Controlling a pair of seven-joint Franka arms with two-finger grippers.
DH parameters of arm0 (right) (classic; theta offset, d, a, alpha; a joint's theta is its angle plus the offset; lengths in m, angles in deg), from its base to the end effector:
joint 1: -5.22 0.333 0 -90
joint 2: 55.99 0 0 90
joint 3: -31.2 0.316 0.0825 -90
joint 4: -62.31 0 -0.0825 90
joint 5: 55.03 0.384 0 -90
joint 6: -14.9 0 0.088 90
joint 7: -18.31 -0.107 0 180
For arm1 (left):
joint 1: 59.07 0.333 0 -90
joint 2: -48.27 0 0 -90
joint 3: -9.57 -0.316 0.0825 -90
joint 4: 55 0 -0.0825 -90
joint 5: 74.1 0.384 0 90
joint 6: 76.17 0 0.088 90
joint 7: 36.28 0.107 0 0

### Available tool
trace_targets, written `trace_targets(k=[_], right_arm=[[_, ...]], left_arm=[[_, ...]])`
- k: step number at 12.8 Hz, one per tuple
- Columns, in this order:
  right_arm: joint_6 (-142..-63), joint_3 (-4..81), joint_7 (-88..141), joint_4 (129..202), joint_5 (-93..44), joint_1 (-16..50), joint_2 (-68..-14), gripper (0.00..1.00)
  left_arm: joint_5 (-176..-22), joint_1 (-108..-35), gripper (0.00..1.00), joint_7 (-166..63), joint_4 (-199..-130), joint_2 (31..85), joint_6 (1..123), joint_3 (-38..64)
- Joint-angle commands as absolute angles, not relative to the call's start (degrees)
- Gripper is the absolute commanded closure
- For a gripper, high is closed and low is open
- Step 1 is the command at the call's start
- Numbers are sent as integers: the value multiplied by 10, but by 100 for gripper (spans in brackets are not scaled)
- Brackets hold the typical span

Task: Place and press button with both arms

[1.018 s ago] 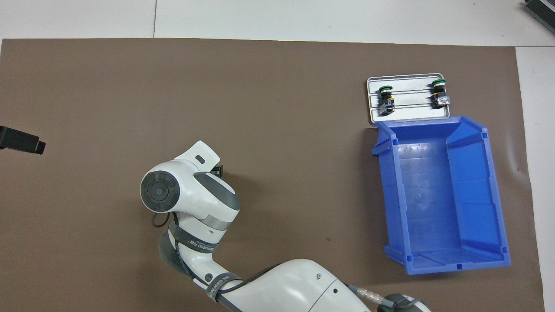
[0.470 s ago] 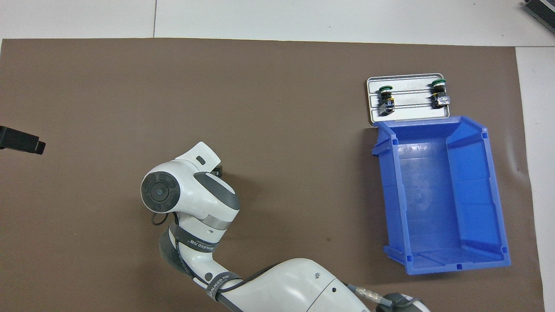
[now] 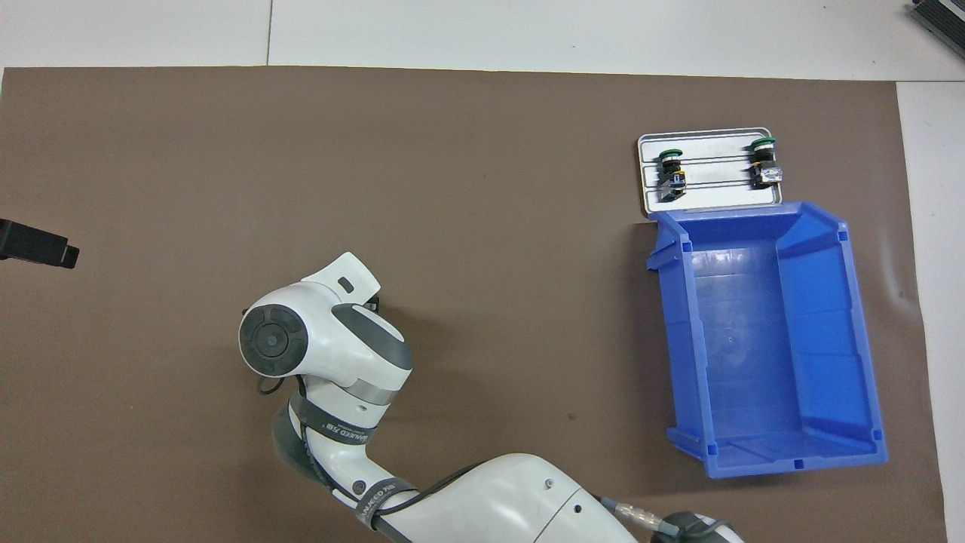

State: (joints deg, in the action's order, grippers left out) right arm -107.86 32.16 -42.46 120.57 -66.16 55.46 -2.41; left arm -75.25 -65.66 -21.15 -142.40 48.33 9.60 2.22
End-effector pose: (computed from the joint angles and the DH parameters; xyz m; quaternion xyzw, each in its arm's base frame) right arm 0.5098 0.6131 0.3002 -0.9914 0.0424 -0.1192 0.0339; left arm 0.5476 0.0050 0.6388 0.9919 -0.1256 -0.0132 0.0119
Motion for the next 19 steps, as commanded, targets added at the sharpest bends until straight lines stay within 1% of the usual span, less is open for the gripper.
trace_targets(k=[1, 2, 3, 5, 6, 8, 10, 13, 16, 19], right_arm=[[-1087, 325, -454, 1206, -677, 555, -26, 47], [-1087, 325, -455, 1206, -677, 555, -26, 50], [-1089, 326, -457, 1207, -677, 556, -26, 58], [-1094, 326, -463, 1207, -676, 556, -26, 65], [-1095, 326, -463, 1207, -676, 556, -26, 70], [-1094, 327, -463, 1207, -676, 555, -26, 83], [-1090, 327, -460, 1206, -672, 545, -37, 100], [-1072, 329, -420, 1207, -662, 486, -87, 100], [-1022, 328, -268, 1215, -606, 399, -145, 100], [-924, 328, -124, 1233, -583, 296, -211, 100]], left_arm=[[-741, -655, 0, -217, -1437, 470, 94, 25], [-741, -655, 0, -217, -1437, 470, 94, 26], [-741, -655, 0, -217, -1437, 470, 94, 25], [-741, -655, 0, -217, -1437, 470, 93, 25], [-741, -655, 0, -217, -1437, 470, 94, 25], [-741, -655, 0, -217, -1437, 470, 94, 25], [-741, -655, 0, -217, -1437, 470, 94, 25], [-741, -655, 0, -217, -1437, 470, 94, 25], [-741, -655, 0, -217, -1437, 470, 94, 25], [-741, -655, 0, -217, -1437, 470, 94, 25]])
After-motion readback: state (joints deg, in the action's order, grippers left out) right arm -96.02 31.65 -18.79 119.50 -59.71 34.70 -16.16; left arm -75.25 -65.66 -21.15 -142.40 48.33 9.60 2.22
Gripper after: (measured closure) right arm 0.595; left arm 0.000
